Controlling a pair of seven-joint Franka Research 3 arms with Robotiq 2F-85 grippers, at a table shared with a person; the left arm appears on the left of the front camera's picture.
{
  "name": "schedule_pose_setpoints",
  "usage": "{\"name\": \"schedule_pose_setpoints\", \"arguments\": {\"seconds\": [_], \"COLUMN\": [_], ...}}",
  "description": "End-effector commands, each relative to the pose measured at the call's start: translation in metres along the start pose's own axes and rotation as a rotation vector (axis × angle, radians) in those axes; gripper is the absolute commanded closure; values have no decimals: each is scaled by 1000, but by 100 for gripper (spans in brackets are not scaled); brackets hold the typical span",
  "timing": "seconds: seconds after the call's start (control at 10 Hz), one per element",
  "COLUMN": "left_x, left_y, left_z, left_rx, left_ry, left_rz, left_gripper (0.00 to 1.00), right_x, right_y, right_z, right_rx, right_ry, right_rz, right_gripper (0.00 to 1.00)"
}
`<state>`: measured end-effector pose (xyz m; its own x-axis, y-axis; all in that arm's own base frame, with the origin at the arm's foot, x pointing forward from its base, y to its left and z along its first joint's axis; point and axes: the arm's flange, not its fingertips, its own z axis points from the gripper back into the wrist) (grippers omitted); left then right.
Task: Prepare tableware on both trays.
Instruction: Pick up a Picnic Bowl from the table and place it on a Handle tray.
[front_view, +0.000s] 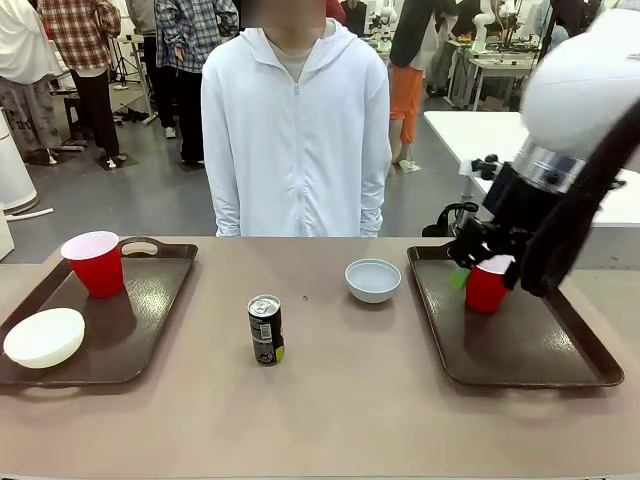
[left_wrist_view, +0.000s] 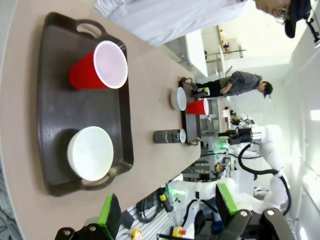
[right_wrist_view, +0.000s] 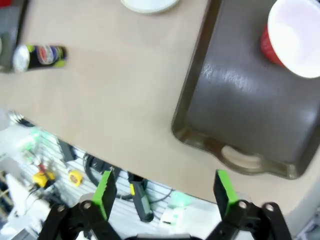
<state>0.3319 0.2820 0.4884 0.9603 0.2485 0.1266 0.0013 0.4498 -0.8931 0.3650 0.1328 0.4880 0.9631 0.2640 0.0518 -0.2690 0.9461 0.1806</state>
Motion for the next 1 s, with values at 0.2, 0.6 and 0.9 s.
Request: {"name": "schedule_pose_setpoints", "arguments": {"seconds": [0.2, 0.6, 0.9], "left_x": [0, 0, 0], "left_y": [-2, -2, -2], "left_z": [3, 3, 3], "left_rx": [-11, -11, -11], "left_ry": [-1, -1, -1], "left_rz": [-7, -7, -7], "left_gripper": [0, 0, 0], "right_x": [131, 191, 176], "right_y": [36, 36, 33], "right_z": [16, 0, 8], "right_rx": [-202, -95, -179], "right_ry": [116, -29, 30], "right_rz": [-89, -135, -125], "right_gripper": [0, 0, 0]}}
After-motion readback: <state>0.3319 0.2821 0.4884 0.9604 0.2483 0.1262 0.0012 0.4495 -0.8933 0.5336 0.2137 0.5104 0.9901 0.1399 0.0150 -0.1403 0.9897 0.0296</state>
